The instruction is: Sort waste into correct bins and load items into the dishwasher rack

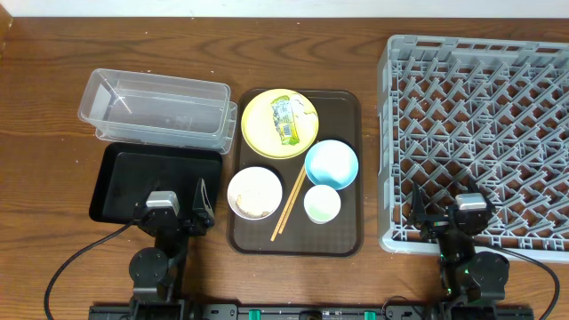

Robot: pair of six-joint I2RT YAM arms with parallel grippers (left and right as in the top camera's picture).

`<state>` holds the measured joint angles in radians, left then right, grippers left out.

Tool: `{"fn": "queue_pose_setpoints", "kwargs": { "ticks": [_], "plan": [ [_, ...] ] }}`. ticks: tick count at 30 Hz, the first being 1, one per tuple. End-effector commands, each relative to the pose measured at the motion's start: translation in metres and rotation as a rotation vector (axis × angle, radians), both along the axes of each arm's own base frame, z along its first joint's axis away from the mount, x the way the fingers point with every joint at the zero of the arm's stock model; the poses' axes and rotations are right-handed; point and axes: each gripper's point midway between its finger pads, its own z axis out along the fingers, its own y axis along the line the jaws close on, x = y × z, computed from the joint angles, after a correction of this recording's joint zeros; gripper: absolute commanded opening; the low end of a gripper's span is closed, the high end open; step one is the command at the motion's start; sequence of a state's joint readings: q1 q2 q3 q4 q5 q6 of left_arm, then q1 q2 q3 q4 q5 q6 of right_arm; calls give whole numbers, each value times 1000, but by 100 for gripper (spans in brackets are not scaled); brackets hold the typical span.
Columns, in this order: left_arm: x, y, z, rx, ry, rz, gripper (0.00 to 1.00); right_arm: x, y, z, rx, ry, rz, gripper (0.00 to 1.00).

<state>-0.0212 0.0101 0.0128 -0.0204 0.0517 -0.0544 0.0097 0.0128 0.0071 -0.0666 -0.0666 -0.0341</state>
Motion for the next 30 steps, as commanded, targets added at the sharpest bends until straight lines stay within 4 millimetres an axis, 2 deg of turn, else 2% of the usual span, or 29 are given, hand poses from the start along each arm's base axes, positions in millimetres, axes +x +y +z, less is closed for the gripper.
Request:
{"fn": "queue_pose_setpoints", "kwargs": {
  "ticks": [1, 6, 12, 18, 24, 30],
  "plan": [
    [-1, 6, -14, 14, 48, 33, 86, 0, 1, -2, -9, 6, 3, 99],
    [-1, 6, -16, 13, 57, 33, 86, 0, 1, 2, -6, -9, 3, 99],
    [-1, 6, -17, -107, 62, 49, 86, 0, 3, 0, 74, 8, 6, 99],
    [-5, 6, -19, -125, 140, 58, 86, -2, 3, -1, 103, 39, 3, 99],
    [-6, 6, -5, -120, 253, 65, 86, -4, 1, 9, 121, 127, -17, 99],
    [1, 6, 10, -112, 421, 75, 86, 2, -2, 30, 110, 278, -44, 99]
  ]
}}
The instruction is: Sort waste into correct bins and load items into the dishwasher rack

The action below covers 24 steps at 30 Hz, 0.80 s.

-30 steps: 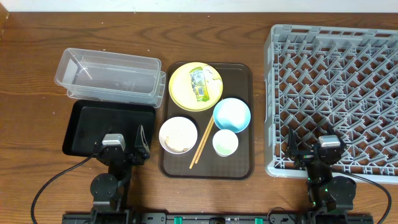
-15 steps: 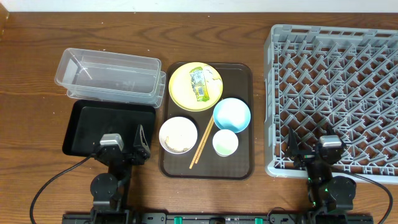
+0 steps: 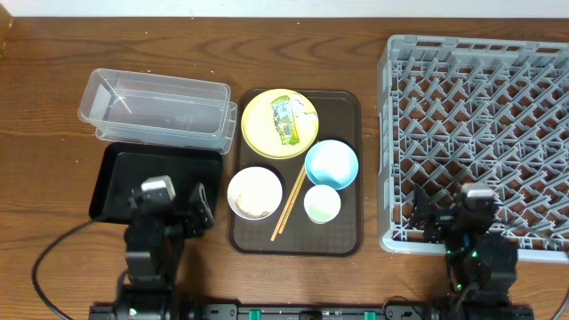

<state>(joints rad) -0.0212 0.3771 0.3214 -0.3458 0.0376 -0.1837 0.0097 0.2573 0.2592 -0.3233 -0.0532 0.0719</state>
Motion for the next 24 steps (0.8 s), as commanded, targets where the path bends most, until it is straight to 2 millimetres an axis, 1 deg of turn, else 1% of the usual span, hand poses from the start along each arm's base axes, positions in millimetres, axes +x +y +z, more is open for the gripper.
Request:
{"fn": "queue_pose_setpoints", "kwargs": {
  "ticks": [1, 5, 9, 12, 15, 19, 21, 24],
  "plan": [
    [8, 4, 23, 4, 69, 21, 86, 8, 0, 28, 9, 60, -11, 99],
    [18, -1, 36, -6, 183, 0, 86, 16, 0, 33, 5, 215, -12, 99],
    [23, -15, 46, -54, 310, -66, 86, 24, 0, 33, 1, 378, -13, 99],
    [18, -24, 49, -89, 437, -101, 86, 27, -2, 30, -9, 478, -24, 99],
    [8, -22, 47, -88, 550, -92, 86, 31, -5, 27, -19, 535, -37, 99],
    [9, -23, 42, -92, 586, -91, 86, 36, -1, 23, -9, 560, -22, 99],
    [11, -23, 43, -92, 577, -92, 86, 36, -1, 24, -9, 556, -22, 99],
    [24, -25, 50, -95, 521, -102, 86, 36, -1, 24, -9, 553, -22, 99]
  ]
}}
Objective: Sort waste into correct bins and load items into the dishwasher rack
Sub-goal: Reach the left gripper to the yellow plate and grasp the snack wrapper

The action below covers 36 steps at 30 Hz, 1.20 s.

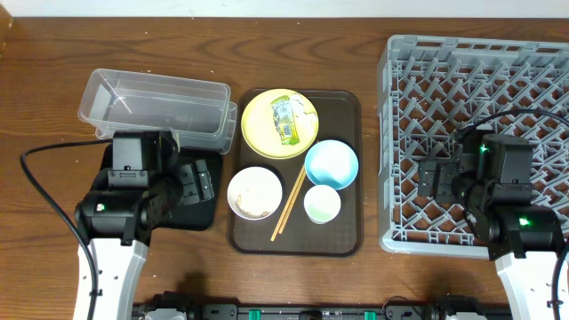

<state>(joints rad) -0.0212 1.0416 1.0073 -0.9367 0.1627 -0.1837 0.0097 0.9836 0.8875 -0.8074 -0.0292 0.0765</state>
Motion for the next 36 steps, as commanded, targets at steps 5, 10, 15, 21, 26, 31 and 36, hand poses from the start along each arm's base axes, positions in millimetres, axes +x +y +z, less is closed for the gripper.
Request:
{"fn": "queue_pose_setpoints", "kwargs": {
  "ticks": [5, 10, 15, 21, 26, 31, 36],
  "plan": [
    [45, -17, 27, -68, -149, -49, 86, 5, 3, 12, 7, -35, -1, 99],
    [83, -35, 33, -59, -161, -98, 84, 5, 3, 12, 7, -35, -1, 99],
    [128, -66, 31, -23, -196, -159, 84, 5, 2, 12, 6, -35, -1, 99],
    [165, -120, -2, -47, -215, -242, 84, 5, 2, 12, 6, -35, -1, 99],
    [172, -156, -48, -81, -142, -251, 84, 5, 3, 12, 7, -35, -1, 99],
    [172, -179, -95, -55, -71, -294, 80, 5, 3, 12, 7, -35, -1, 99],
    [168, -180, -131, 5, -10, -290, 79, 5, 3, 12, 7, -35, -1, 99]
  ]
}}
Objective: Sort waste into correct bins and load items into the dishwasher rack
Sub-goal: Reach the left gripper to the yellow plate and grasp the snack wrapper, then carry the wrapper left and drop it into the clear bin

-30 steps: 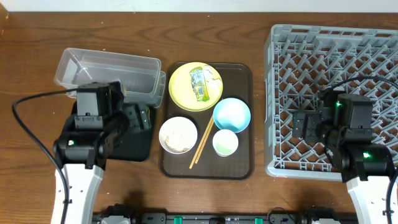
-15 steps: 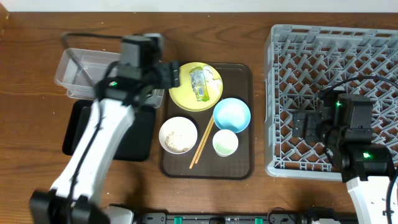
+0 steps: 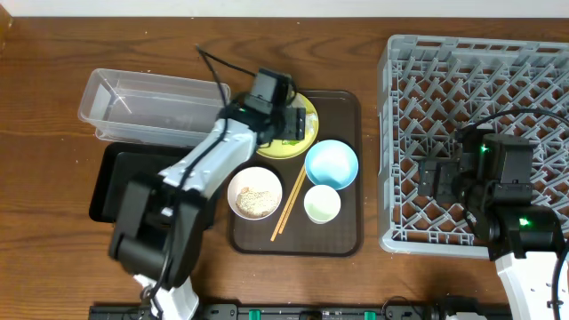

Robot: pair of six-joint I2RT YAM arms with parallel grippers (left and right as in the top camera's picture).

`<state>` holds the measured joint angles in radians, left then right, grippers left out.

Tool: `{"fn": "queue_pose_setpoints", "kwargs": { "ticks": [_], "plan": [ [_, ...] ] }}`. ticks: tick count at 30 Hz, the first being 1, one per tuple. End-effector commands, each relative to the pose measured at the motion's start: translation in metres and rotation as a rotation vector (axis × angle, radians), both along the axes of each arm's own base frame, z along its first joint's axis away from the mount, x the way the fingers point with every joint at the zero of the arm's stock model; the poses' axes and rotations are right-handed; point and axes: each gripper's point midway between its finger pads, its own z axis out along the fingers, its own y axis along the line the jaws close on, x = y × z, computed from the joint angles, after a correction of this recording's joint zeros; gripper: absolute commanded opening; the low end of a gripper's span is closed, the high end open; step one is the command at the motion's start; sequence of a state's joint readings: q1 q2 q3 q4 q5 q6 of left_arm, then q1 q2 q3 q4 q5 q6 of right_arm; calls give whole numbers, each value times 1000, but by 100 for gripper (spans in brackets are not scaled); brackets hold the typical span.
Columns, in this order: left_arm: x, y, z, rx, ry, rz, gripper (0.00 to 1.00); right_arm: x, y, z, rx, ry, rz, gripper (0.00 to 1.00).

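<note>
A brown tray [image 3: 342,238] holds a yellow plate [image 3: 283,151] with a green wrapper [image 3: 303,119], a blue bowl [image 3: 331,164], a white bowl with food scraps [image 3: 255,193], a small pale cup [image 3: 322,204] and chopsticks [image 3: 289,206]. My left gripper [image 3: 290,123] hangs over the yellow plate at the wrapper and hides most of it; its jaws cannot be made out. The right gripper [image 3: 428,178] hovers over the near left part of the grey dishwasher rack [image 3: 480,98], holding nothing that I can see.
A clear plastic bin [image 3: 151,108] stands at the back left, with a black bin [image 3: 124,178] in front of it. My left arm stretches across the black bin and the clear bin's right end. Bare wooden table surrounds the tray.
My left arm was raised above the black bin; now it reaches right and away, with its gripper over the yellow plate at the wrapper. The right arm has not moved.
Both arms were folded low at the table's near edge. A second later they had begun to lift. Then the left stood over the black bin and the right over the rack's near left. Now the left gripper is at the wrapper on the yellow plate.
</note>
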<state>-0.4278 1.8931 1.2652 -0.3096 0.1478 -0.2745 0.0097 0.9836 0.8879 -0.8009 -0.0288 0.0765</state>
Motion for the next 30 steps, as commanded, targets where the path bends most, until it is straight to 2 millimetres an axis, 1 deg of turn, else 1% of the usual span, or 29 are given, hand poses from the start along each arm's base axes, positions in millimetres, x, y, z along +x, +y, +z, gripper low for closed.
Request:
{"fn": "queue_pose_setpoints", "kwargs": {
  "ticks": [1, 3, 6, 10, 12, 17, 20, 22, 24, 26, 28, 30],
  "plan": [
    [5, 4, -15, 50, 10, 33, 78, 3, 3, 11, 7, -28, -1, 99],
    [3, 5, -24, 57, 29, 35, 77, 3, 3, 11, 7, -28, -1, 99],
    [2, 6, -33, 65, 46, 34, 70, 3, 3, 11, 7, -28, -1, 99],
    [0, 6, -39, 71, 59, 33, 51, 3, 3, 11, 7, -27, -1, 99],
    [0, 5, -40, 72, 61, 30, 40, 3, 3, 11, 7, -27, -1, 99],
    [-2, 3, -40, 74, 64, 25, 23, 3, 3, 11, 7, -27, -1, 99],
    [-6, 5, -42, 84, 82, 24, 11, 3, 3, 10, 7, -24, -1, 99],
    [-9, 8, -42, 93, 95, 27, 6, 3, 3, 10, 7, -24, -1, 99],
    [-11, 13, -37, 107, 98, 37, 6, 3, 3, 10, 7, -24, -1, 99],
    [-10, 21, -25, 123, 79, 55, 6, 3, 3, 10, 7, -24, -1, 99],
    [-7, 28, -7, 123, 44, 75, 6, 3, 3, 10, 7, -24, -1, 99],
    [-2, 32, 19, 96, -10, 92, 6, 3, 3, 10, 7, -25, -1, 99]
  ]
}}
